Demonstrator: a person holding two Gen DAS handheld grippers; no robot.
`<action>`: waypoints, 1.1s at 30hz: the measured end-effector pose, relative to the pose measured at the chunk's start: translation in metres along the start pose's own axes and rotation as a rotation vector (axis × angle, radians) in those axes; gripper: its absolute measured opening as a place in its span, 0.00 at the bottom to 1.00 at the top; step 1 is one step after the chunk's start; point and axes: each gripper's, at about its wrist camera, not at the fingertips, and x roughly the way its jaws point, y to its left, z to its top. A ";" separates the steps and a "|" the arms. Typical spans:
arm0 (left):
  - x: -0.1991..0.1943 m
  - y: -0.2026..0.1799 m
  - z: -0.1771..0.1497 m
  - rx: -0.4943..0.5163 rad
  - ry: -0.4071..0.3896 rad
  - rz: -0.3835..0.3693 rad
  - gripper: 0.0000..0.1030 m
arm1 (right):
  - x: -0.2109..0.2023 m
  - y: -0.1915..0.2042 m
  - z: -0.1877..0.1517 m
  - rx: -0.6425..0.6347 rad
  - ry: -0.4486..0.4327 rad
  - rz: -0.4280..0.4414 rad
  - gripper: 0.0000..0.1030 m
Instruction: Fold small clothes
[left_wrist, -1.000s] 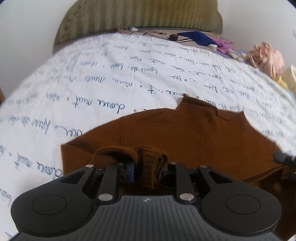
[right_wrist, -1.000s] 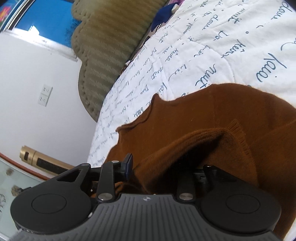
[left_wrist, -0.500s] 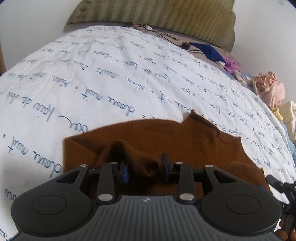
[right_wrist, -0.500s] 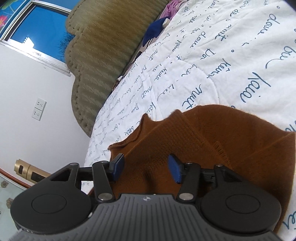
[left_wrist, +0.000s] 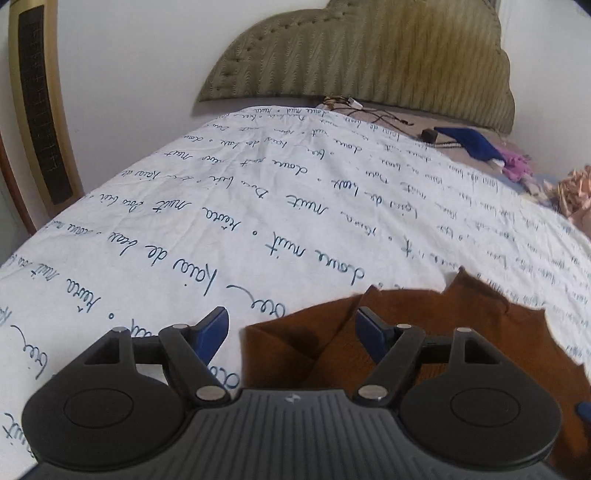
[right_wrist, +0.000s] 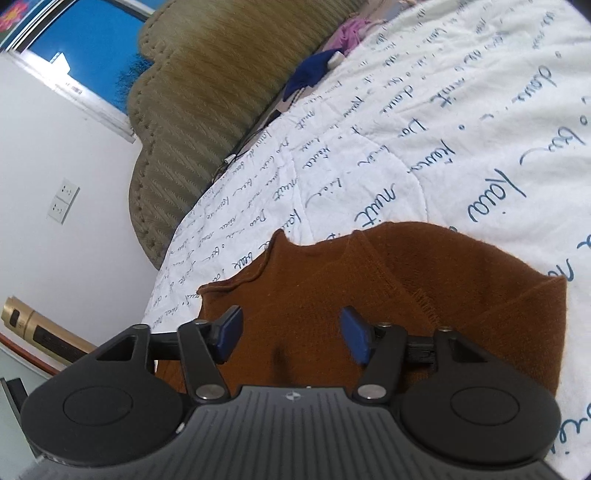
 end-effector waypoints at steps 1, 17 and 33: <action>0.001 0.000 -0.001 0.017 0.002 -0.005 0.73 | -0.002 0.003 -0.001 -0.016 -0.002 -0.002 0.63; 0.004 -0.036 -0.054 0.318 -0.034 0.090 0.73 | -0.013 0.036 -0.031 -0.379 0.012 -0.181 0.84; 0.009 -0.032 -0.073 0.260 -0.097 0.126 0.84 | 0.003 0.052 -0.086 -0.716 -0.068 -0.346 1.00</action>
